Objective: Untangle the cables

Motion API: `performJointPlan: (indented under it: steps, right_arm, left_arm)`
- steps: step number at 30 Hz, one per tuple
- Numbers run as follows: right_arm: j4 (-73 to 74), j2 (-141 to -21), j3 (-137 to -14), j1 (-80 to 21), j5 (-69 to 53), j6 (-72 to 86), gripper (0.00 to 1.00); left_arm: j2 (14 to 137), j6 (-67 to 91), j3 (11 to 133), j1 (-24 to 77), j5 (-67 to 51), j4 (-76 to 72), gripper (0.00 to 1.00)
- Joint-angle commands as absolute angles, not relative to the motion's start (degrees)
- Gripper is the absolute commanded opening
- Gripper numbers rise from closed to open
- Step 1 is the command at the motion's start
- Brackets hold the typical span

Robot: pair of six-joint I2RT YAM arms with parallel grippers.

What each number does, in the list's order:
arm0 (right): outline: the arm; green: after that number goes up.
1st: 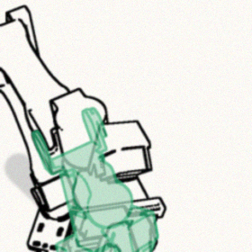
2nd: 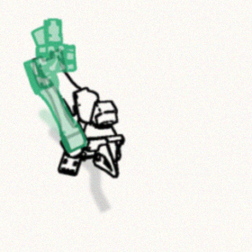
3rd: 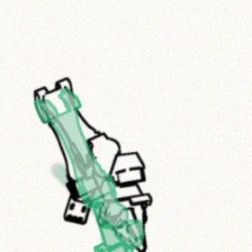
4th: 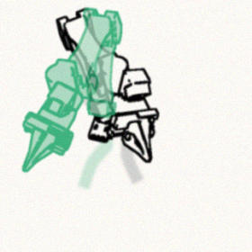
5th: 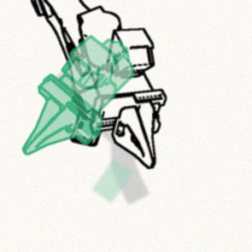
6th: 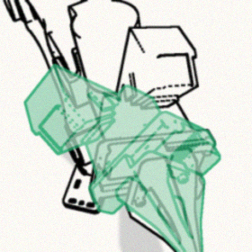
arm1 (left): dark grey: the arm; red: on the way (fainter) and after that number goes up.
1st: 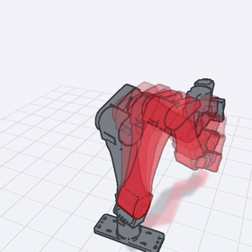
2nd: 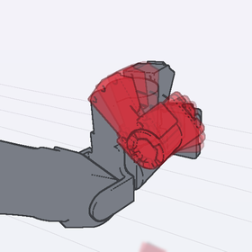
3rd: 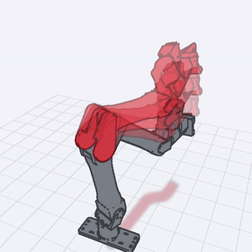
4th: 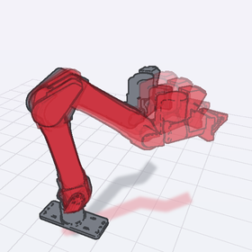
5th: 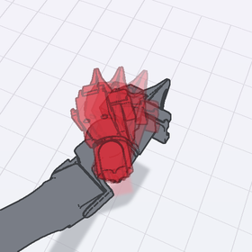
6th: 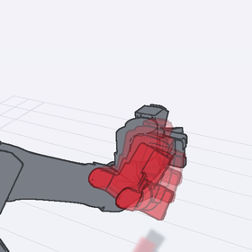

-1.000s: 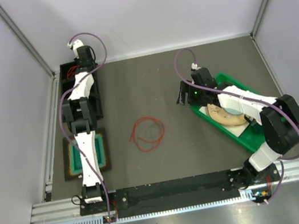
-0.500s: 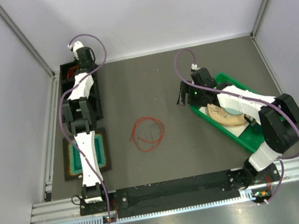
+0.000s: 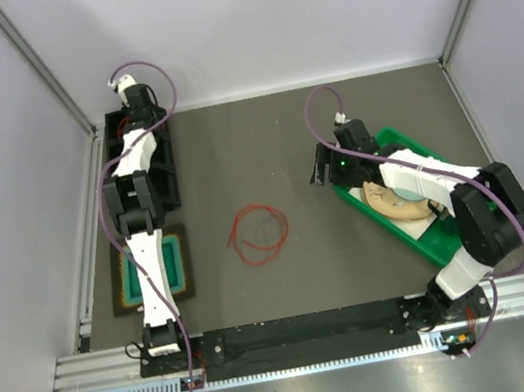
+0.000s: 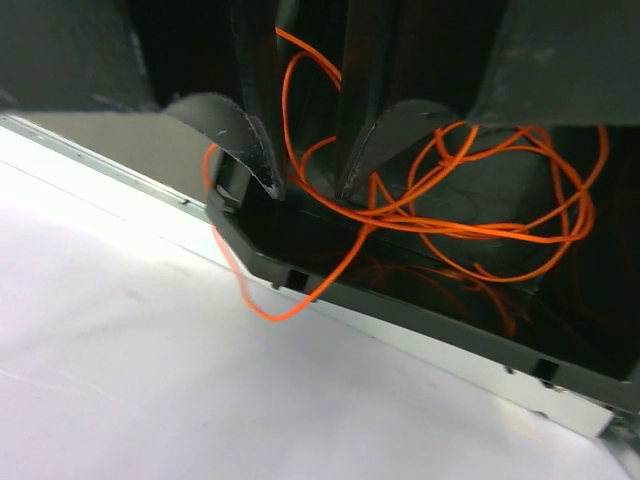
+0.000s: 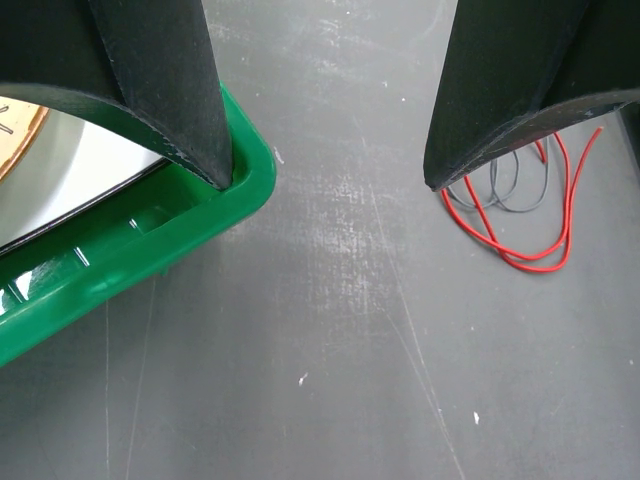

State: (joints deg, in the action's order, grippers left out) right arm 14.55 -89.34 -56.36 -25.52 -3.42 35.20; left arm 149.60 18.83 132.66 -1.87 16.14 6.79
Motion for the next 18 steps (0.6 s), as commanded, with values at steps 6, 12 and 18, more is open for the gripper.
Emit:
performJointPlan:
  steps: [6, 12, 18]
  right_arm:
    - [11.16, -91.32, -58.53, -25.4, -6.42, 36.47, 0.76]
    - [10.99, -91.41, -58.45, -25.4, -6.59, 36.47, 0.76]
    - [10.99, -91.32, -58.54, -25.49, -7.03, 36.48, 0.76]
  left_arm:
    - [150.65, 21.09, 134.3, -2.37, 14.15, 2.72, 0.0]
    - [146.79, 21.01, 130.09, -2.37, 14.68, 0.53, 0.0]
    - [139.93, 20.92, 122.53, -2.46, 14.85, -2.98, 0.0]
